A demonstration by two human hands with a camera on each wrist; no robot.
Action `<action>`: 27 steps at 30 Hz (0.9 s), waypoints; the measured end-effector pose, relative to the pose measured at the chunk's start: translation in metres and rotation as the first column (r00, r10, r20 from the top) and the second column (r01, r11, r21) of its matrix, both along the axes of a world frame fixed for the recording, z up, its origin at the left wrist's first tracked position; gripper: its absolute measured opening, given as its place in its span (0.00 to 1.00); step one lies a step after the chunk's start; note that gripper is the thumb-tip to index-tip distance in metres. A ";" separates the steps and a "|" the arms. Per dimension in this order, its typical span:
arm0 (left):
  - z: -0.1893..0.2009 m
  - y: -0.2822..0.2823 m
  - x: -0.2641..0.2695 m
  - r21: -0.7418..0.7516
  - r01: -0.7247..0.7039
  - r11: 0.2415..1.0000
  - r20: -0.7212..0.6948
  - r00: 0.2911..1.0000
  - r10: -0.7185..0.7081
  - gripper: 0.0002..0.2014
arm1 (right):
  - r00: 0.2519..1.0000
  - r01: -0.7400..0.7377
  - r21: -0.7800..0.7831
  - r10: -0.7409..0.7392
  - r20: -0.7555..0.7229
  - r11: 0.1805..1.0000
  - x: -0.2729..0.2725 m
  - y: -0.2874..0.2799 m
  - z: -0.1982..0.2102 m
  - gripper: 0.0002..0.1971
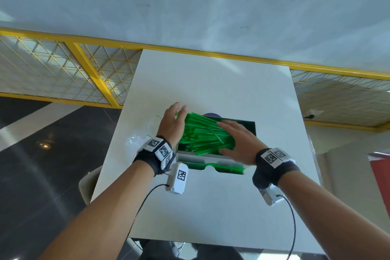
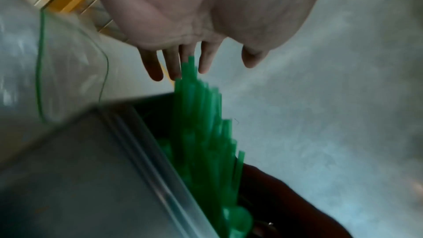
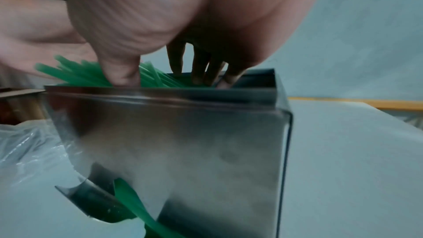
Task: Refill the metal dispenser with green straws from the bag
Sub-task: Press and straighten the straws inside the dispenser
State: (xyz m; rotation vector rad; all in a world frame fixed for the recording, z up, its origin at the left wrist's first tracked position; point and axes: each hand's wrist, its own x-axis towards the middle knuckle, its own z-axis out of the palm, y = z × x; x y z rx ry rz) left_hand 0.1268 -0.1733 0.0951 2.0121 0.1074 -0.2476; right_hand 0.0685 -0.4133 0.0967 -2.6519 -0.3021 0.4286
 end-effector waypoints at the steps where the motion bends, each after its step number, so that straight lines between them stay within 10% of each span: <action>1: -0.003 -0.007 0.001 -0.003 0.002 1.000 -0.021 1.000 -0.002 0.25 | 0.999 0.023 0.002 -0.023 -0.029 1.000 0.001 -0.002 -0.003 0.44; 12: -0.033 -0.016 -0.006 0.050 0.106 0.993 0.020 0.994 -0.107 0.27 | 0.989 -0.148 -0.150 0.151 0.010 0.978 0.024 0.019 -0.009 0.40; 27: -0.020 -0.012 -0.003 -0.205 -0.119 0.972 -0.080 0.991 0.104 0.34 | 0.964 -0.233 -0.311 0.261 0.050 0.921 0.037 0.051 0.007 0.32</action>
